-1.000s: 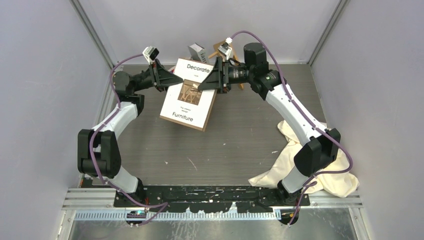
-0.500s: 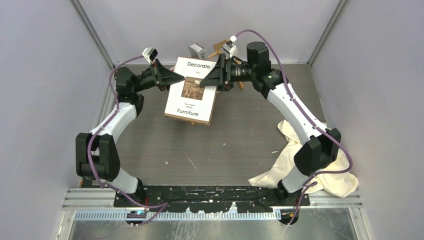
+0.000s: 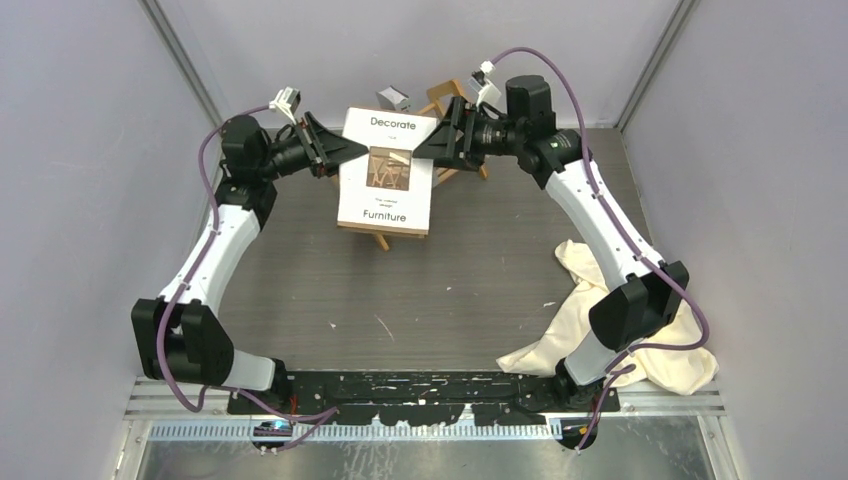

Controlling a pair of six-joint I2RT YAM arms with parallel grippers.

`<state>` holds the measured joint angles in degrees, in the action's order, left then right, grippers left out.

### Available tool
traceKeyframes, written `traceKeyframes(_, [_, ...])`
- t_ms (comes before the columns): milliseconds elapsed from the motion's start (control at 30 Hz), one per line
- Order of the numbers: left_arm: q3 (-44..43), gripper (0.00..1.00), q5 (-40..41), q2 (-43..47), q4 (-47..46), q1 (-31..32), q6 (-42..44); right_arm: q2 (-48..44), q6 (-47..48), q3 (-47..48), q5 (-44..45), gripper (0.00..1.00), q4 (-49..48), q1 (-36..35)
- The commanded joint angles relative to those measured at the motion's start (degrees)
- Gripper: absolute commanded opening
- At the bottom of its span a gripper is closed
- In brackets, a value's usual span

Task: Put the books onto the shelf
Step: Pick up the book at the corner of the board.

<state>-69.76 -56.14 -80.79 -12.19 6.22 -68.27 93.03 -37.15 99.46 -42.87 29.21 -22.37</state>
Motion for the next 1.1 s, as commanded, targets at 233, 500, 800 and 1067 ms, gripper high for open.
traceKeyframes(233, [-3.23, 0.00, 14.38, 5.65, 8.10, -0.15, 1.89, -4.53, 8.08, 4.33, 22.26, 0.82, 9.28, 0.67])
traceKeyframes(500, [-5.38, 0.00, 26.30, 8.15, 13.89, 1.21, 0.91, -9.92, 15.73, 3.82, 42.01, 0.82, 12.17, -2.80])
traceKeyframes(800, [-11.92, 0.00, 40.09, 7.49, 24.84, 6.63, 1.97, -17.00, 34.69, -2.49, 69.84, 0.84, 5.63, -21.03])
traceKeyframes(1067, [-16.91, 0.00, 49.76, 5.61, 32.19, 10.18, 2.00, -23.08, 53.46, -12.55, 86.84, 0.85, -8.40, -38.25])
